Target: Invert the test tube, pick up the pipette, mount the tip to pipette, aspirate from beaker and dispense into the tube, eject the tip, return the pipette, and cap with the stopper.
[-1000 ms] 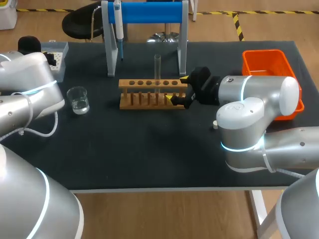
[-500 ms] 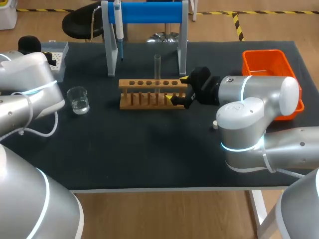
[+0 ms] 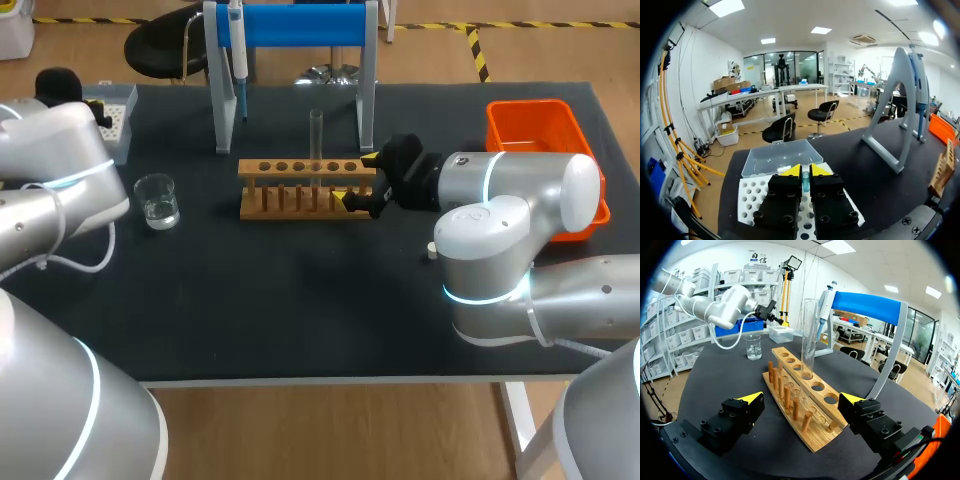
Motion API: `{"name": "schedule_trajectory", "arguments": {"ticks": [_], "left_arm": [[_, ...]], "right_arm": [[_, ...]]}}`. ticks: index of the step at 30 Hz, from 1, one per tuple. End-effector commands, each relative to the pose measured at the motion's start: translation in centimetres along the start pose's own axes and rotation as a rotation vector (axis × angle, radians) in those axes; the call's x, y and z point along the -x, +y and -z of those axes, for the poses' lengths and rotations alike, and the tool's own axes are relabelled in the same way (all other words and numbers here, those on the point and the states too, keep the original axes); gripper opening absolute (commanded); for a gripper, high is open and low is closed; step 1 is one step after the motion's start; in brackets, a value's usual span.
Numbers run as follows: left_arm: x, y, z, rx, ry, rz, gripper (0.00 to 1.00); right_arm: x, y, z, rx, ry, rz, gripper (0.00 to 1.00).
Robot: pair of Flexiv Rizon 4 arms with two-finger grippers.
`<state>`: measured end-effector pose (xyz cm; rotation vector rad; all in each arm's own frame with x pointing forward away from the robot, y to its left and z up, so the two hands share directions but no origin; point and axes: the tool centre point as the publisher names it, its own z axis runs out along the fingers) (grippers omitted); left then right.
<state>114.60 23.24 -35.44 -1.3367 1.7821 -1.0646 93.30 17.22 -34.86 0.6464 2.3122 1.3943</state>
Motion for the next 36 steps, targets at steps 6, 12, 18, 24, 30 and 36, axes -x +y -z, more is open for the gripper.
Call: {"name": "schedule_trajectory", "arguments": {"ticks": [6,12,18,24,30,36], "left_arm": [[0.2,-1.4,0.7,-0.005,-0.009,-0.014,0.00],[0.3,-2.2,1.1,-0.012,-0.020,-0.026,0.00],[0.3,-3.2,1.7,-0.026,-0.029,-0.043,0.00],[0.3,-4.2,2.2,-0.043,-0.046,-0.056,0.00],[0.0,-5.3,3.0,-0.063,-0.053,-0.072,0.00],[-2.1,-7.6,4.8,-0.084,0.024,-0.122,0.00]], "right_arm": [[0.0,-0.1,0.1,0.002,0.000,0.000,1.00],[0.0,-0.1,0.1,0.002,0.000,0.000,1.00],[0.0,-0.1,0.1,0.002,0.000,0.000,1.00],[0.0,-0.1,0.1,0.002,0.000,0.000,1.00],[0.0,-0.1,0.1,0.002,0.000,0.000,1.00],[0.0,-0.1,0.1,0.002,0.000,0.000,1.00]]}}
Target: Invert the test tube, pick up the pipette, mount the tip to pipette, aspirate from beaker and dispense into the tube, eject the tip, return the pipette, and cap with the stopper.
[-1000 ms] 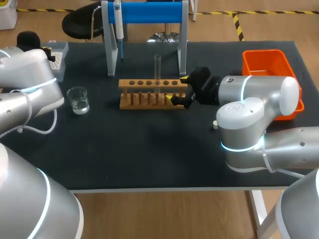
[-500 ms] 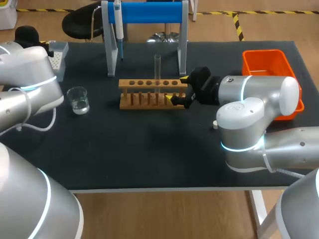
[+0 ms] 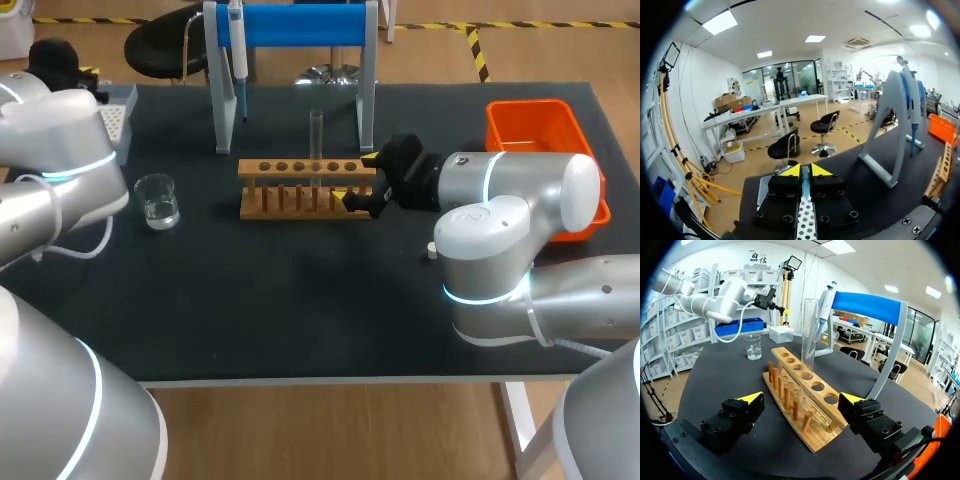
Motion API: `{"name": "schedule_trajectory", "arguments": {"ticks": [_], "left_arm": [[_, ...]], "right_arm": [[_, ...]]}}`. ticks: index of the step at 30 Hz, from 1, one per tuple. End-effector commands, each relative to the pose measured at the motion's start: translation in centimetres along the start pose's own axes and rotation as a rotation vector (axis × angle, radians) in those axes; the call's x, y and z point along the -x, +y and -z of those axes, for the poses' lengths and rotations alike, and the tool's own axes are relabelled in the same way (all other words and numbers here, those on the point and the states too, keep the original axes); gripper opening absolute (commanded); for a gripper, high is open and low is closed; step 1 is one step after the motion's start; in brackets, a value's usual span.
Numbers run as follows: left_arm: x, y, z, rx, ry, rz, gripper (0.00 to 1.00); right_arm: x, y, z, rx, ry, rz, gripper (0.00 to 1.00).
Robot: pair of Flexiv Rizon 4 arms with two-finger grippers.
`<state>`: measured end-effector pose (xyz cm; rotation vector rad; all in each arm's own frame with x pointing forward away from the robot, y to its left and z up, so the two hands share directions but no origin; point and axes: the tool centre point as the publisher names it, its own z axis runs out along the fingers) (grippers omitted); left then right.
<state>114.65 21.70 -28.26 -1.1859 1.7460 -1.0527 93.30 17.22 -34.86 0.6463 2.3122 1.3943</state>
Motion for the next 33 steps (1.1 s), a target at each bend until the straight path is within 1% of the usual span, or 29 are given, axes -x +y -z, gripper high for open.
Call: {"name": "schedule_trajectory", "arguments": {"ticks": [1,3,4,5,6,27,28,30,31,32,33], "left_arm": [[-1.2,-1.7,2.3,-0.003,0.083,-0.023,0.00],[-2.4,-2.8,3.2,-0.007,0.148,-0.046,0.00],[-3.0,-3.4,3.8,-0.005,0.207,-0.043,0.00],[-3.8,-3.9,4.3,-0.002,0.262,-0.060,0.00],[-4.7,-4.4,5.0,0.000,0.346,-0.058,0.00],[-4.7,-4.4,5.0,0.000,0.346,-0.058,0.00],[-5.2,-4.8,5.4,-0.003,0.366,-0.062,0.00],[-6.4,-5.7,6.6,0.027,0.397,-0.078,0.00],[-7.0,-6.2,7.3,0.023,0.419,-0.080,0.00],[-7.8,-6.7,7.9,0.050,0.434,-0.088,0.00],[-8.6,-7.2,8.6,0.058,0.445,-0.102,0.00]], "right_arm": [[0.0,-0.1,0.1,0.002,0.000,0.000,1.00],[0.0,-0.1,0.1,0.002,0.000,0.000,1.00],[0.0,-0.1,0.1,0.002,0.000,0.000,1.00],[0.0,-0.1,0.1,0.002,0.000,0.000,1.00],[0.0,-0.1,0.1,0.002,0.000,0.000,1.00],[0.0,-0.1,0.1,0.002,0.000,0.000,1.00],[0.0,-0.1,0.1,0.002,0.000,0.000,1.00],[0.0,-0.1,0.1,0.002,0.000,0.000,1.00],[0.0,-0.1,0.1,0.002,0.000,0.000,1.00],[0.0,-0.1,0.1,0.002,0.000,0.000,1.00],[0.0,-0.1,0.1,0.002,0.000,0.000,1.00]]}}
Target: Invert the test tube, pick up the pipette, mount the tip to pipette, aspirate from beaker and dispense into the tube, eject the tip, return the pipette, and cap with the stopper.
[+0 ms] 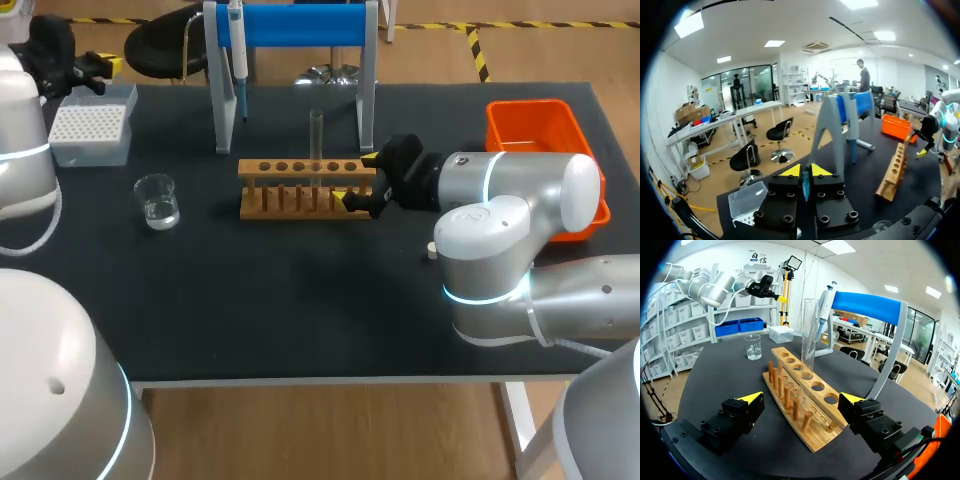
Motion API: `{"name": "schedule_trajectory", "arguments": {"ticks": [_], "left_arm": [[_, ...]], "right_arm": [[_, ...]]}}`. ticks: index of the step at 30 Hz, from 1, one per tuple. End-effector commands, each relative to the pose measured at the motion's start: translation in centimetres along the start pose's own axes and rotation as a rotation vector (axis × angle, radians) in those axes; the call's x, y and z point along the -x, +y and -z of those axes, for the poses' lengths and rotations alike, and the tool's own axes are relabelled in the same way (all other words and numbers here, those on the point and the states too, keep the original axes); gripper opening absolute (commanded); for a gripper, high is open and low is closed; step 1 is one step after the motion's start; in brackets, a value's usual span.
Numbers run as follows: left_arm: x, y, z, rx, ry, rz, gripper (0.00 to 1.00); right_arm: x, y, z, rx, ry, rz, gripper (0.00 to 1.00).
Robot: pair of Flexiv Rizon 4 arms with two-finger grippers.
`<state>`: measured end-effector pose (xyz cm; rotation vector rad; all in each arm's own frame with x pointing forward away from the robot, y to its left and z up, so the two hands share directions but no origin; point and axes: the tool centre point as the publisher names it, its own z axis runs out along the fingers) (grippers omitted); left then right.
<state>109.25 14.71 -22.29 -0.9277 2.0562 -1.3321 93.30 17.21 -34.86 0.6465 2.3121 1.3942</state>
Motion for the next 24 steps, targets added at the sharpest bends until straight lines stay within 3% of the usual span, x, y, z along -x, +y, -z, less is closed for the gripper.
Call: {"name": "schedule_trajectory", "arguments": {"ticks": [1,8,17,24], "left_arm": [[-3.2,-2.6,2.5,0.081,0.068,-0.020,0.00],[-11.4,-6.0,3.9,0.145,0.182,-0.039,0.00],[-22.0,-6.6,4.6,0.166,0.365,-0.058,0.00],[-27.8,-7.1,3.4,0.165,0.474,-0.120,0.00]], "right_arm": [[0.0,-0.1,0.1,0.002,0.000,0.000,1.00],[0.0,-0.1,0.1,0.002,0.000,0.000,1.00],[0.0,-0.1,0.1,0.002,0.000,0.000,1.00],[0.0,-0.1,0.1,0.002,0.000,0.000,1.00]]}}
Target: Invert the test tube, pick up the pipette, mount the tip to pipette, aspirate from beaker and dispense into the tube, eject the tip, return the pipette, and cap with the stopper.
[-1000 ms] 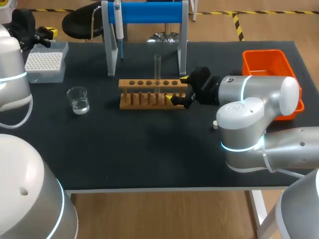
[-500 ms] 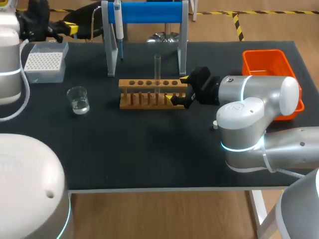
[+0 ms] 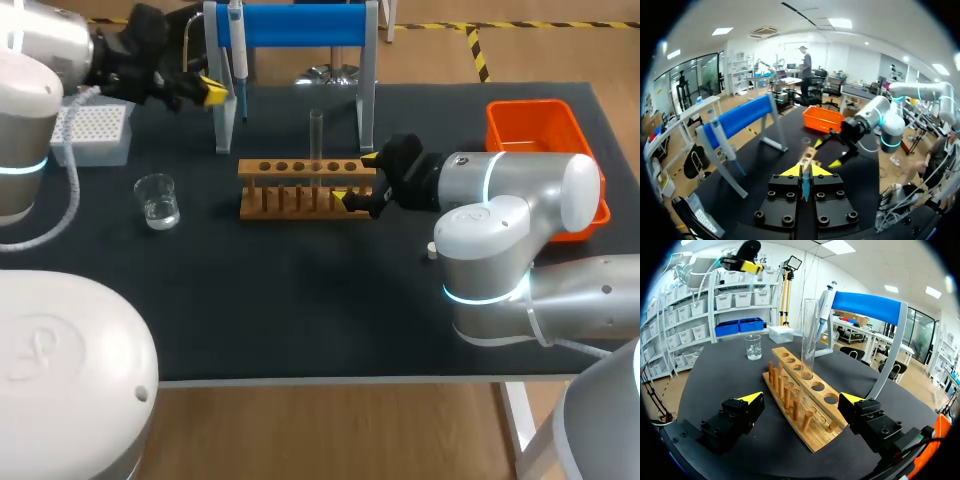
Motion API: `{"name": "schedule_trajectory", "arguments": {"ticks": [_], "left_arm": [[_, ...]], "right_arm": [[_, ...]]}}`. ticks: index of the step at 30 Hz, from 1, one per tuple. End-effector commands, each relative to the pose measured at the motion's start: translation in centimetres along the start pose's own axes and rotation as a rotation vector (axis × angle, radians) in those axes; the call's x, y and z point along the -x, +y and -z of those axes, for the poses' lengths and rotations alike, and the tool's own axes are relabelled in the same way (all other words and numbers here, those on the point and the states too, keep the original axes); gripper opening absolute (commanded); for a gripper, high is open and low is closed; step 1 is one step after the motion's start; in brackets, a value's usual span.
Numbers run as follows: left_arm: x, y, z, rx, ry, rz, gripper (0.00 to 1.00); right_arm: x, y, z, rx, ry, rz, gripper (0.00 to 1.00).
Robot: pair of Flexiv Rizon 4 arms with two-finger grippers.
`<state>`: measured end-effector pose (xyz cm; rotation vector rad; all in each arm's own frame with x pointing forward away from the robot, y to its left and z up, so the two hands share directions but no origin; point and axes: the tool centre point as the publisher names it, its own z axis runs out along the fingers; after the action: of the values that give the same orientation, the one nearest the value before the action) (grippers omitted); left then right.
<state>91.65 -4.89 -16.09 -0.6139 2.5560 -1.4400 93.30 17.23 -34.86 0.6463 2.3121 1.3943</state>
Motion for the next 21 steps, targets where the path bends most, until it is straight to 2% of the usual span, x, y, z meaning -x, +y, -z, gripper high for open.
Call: {"name": "schedule_trajectory", "arguments": {"ticks": [1,8,14,21], "left_arm": [[-1.7,-1.0,-1.7,-0.004,0.019,-0.026,0.00],[-3.9,-3.0,-4.5,-0.026,0.079,-0.085,0.00],[-5.7,-4.4,-5.9,-0.032,0.104,-0.127,0.00],[-7.4,-5.1,-7.0,-0.031,0.118,-0.123,0.00]], "right_arm": [[0.0,-0.1,0.1,0.002,0.000,0.000,1.00],[0.0,-0.1,0.1,0.002,0.000,0.000,1.00],[0.0,-0.1,0.1,0.002,0.000,0.000,1.00],[0.0,-0.1,0.1,0.002,0.000,0.000,1.00]]}}
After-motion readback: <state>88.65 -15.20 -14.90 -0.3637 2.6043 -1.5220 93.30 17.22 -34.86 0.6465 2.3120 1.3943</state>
